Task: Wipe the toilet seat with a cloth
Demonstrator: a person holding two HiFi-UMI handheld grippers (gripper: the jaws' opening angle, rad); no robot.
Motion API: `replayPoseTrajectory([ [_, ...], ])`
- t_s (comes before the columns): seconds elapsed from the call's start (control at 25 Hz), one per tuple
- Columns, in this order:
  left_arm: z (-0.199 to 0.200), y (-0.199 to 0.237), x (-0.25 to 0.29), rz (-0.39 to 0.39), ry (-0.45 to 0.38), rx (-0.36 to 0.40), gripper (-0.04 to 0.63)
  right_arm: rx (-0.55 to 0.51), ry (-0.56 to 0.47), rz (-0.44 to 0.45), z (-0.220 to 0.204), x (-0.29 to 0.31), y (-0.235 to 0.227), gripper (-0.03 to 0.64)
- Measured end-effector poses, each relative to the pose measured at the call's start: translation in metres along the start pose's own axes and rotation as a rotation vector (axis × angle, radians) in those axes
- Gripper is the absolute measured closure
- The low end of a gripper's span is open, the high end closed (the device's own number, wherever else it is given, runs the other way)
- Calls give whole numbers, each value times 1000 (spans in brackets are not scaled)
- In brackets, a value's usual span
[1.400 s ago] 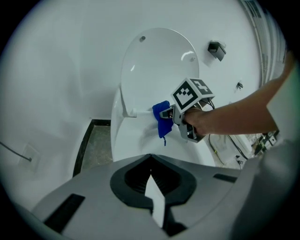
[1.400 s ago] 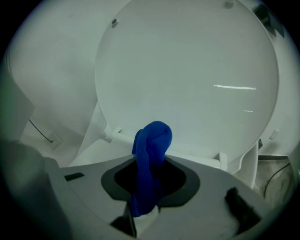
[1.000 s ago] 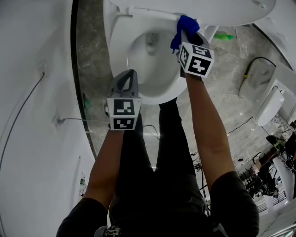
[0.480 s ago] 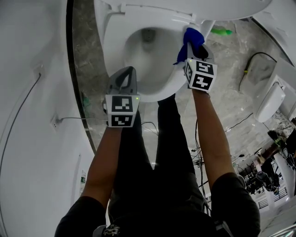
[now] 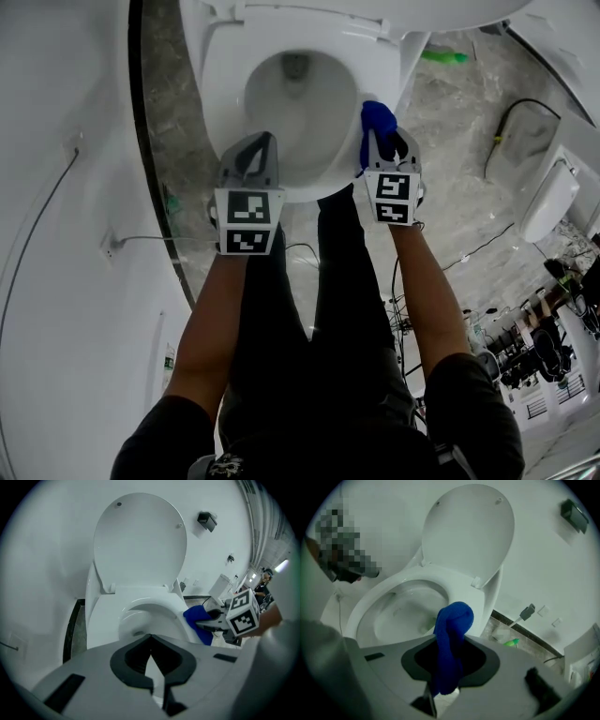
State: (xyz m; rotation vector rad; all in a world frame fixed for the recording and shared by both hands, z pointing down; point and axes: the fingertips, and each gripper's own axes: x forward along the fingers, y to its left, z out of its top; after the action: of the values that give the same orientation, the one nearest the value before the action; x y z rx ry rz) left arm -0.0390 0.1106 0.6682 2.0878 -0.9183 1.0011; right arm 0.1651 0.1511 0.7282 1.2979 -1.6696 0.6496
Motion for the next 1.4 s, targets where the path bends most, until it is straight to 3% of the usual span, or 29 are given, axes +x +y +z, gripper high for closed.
replayPoseTrajectory([
  [0.2, -2, 0, -3, 14, -10, 8, 584, -160, 35, 65, -25, -13, 29, 522],
  [0.44, -6, 4, -7, 20, -13, -1, 584, -122, 81, 145, -50, -30, 68, 522],
  [0.72, -8, 11, -11, 23, -20, -3, 584, -244, 108, 246, -63, -47, 135, 522],
  [1.04, -21, 29, -16, 39, -11, -33, 584, -305, 93, 337, -55, -50, 196, 522],
  [1.28, -36, 52, -28, 64, -3, -51, 584, -481, 34, 380, -35, -49, 250, 522],
  [1.4, -43, 64, -35, 80, 8, -50, 584, -506, 16, 385, -23, -43, 266, 522],
])
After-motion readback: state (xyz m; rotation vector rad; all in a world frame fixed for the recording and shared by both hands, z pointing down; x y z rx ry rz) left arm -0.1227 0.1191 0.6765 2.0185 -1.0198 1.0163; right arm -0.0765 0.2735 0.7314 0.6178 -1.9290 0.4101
